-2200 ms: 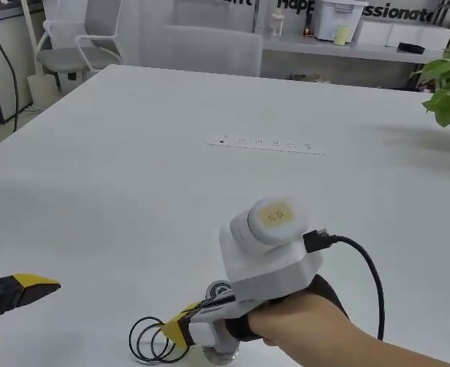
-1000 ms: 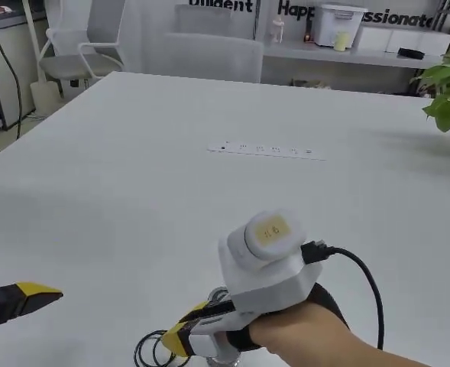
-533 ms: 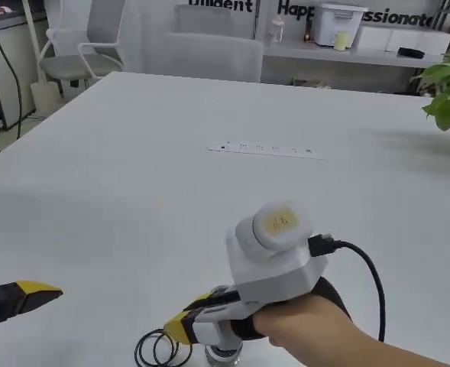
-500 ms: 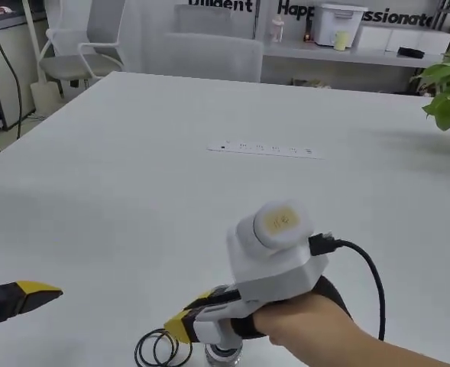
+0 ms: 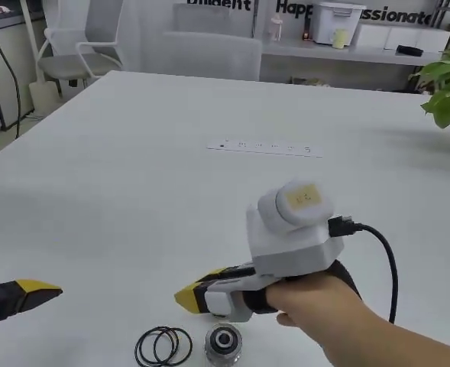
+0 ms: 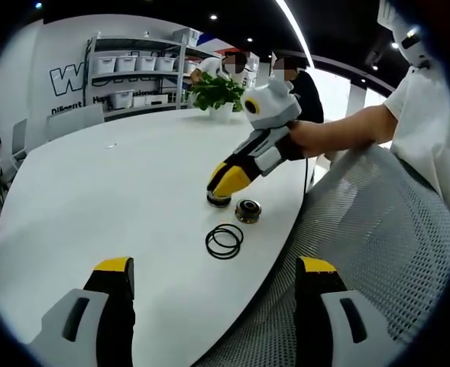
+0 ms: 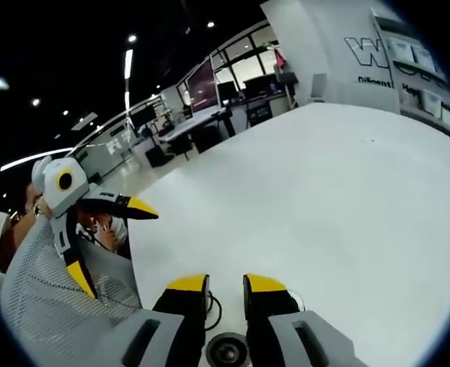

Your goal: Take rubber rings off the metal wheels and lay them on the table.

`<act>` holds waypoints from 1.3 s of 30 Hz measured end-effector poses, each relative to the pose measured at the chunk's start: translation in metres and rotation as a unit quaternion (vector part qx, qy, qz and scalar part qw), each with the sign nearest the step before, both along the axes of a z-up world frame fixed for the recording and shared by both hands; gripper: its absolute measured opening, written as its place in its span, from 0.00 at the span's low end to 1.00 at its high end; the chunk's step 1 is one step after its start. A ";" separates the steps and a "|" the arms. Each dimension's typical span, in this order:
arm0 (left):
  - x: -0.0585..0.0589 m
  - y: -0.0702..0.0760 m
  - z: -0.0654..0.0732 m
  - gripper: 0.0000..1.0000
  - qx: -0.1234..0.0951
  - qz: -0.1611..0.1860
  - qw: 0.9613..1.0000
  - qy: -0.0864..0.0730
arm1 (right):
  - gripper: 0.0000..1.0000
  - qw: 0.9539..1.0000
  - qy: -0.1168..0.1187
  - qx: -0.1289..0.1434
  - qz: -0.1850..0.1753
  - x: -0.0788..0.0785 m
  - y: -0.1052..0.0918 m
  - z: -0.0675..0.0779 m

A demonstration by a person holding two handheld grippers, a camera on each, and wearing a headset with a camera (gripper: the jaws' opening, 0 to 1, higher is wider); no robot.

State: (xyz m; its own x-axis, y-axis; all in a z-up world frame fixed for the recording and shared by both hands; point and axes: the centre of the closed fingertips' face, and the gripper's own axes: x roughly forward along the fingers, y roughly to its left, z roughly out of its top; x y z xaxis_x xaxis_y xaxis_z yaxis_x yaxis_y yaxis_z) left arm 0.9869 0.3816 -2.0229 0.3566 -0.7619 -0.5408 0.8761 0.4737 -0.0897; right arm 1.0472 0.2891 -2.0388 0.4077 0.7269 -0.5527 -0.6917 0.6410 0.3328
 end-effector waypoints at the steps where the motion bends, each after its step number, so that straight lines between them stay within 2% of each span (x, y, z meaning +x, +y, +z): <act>1: 0.000 0.000 0.000 0.85 0.000 0.000 1.000 0.000 | 0.16 1.000 0.000 0.002 -0.004 0.002 -0.002 0.001; 9: 0.000 0.000 0.000 0.85 -0.001 0.001 1.000 -0.001 | 0.15 0.999 -0.004 0.014 -0.032 0.012 -0.014 0.008; 22: 0.000 0.000 0.000 0.85 -0.001 0.002 1.000 0.000 | 0.15 0.998 -0.011 0.014 -0.063 0.025 -0.037 0.009; 33: -0.001 0.000 0.000 0.86 0.002 -0.003 1.000 0.000 | 0.15 0.996 -0.013 0.025 -0.083 0.032 -0.058 0.012; 37: -0.002 -0.001 -0.001 0.86 0.012 -0.013 1.000 -0.002 | 0.17 0.997 -0.010 0.045 -0.066 0.028 -0.056 0.016; 39: -0.003 -0.001 -0.001 0.86 0.021 -0.024 0.999 -0.011 | 0.18 0.997 -0.015 0.045 -0.054 0.026 -0.054 0.016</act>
State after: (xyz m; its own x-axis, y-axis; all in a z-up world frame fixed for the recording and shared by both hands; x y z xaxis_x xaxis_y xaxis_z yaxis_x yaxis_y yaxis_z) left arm 0.9837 0.3804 -2.0236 0.3329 -0.7550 -0.5649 0.8991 0.4347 -0.0513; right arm 1.0730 0.2354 -2.0224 0.5021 0.7232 -0.4742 -0.6304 0.6814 0.3718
